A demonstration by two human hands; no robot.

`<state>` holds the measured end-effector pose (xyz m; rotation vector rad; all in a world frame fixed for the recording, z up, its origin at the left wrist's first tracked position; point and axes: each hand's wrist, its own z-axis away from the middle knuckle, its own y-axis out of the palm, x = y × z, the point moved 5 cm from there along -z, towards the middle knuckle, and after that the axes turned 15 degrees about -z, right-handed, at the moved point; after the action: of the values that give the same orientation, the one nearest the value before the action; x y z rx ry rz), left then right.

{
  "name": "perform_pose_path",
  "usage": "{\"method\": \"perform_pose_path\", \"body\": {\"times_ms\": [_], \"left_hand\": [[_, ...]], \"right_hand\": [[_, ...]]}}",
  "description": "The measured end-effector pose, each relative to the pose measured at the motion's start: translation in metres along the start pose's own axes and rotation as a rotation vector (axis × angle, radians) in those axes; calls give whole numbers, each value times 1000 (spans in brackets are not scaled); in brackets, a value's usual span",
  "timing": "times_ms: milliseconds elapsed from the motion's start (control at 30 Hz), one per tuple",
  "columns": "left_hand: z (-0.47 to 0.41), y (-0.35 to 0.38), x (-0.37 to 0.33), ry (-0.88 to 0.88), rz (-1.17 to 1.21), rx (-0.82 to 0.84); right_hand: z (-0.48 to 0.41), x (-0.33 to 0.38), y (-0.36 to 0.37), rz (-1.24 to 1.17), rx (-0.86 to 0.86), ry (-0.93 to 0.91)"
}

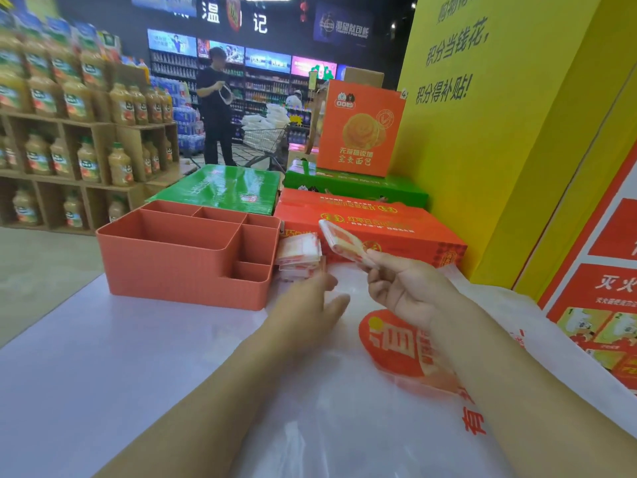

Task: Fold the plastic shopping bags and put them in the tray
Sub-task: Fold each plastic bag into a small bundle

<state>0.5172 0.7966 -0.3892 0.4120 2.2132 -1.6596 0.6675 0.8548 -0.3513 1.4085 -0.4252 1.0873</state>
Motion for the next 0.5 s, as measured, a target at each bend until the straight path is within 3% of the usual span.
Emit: {"method": "perform_pose_path", "body": {"times_ms": [67,133,500], "left_hand": [[5,10,-9,108,-261,76],[8,19,-15,177,-360,156],[4,44,-9,265,-475,174]], "right_hand": [[-13,7,9,63,-32,-91],[-27,10,20,142,-57,-154],[-95,-19,58,723,-220,-350]]}}
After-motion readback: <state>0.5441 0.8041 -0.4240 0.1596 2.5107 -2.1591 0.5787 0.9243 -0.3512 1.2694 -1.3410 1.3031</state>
